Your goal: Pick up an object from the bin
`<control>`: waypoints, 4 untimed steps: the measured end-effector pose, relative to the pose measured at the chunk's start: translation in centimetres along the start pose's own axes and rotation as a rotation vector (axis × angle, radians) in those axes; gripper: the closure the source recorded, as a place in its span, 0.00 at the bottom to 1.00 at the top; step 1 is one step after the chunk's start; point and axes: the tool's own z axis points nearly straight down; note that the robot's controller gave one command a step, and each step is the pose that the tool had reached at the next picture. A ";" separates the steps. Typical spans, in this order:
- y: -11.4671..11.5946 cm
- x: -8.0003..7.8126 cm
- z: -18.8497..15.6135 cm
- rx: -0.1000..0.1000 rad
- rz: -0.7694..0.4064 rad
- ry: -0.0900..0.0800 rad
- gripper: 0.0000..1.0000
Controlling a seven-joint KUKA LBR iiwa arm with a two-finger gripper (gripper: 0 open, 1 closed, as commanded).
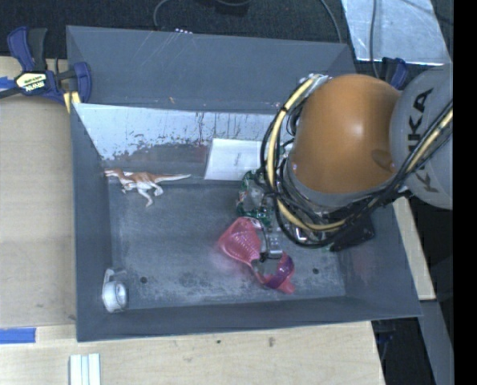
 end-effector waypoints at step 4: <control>-7.0 0.8 7.3 0.000 -0.148 -0.010 0.00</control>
Offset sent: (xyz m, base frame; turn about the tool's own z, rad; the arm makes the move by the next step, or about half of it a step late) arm -0.0115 -0.0619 -0.1552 0.0627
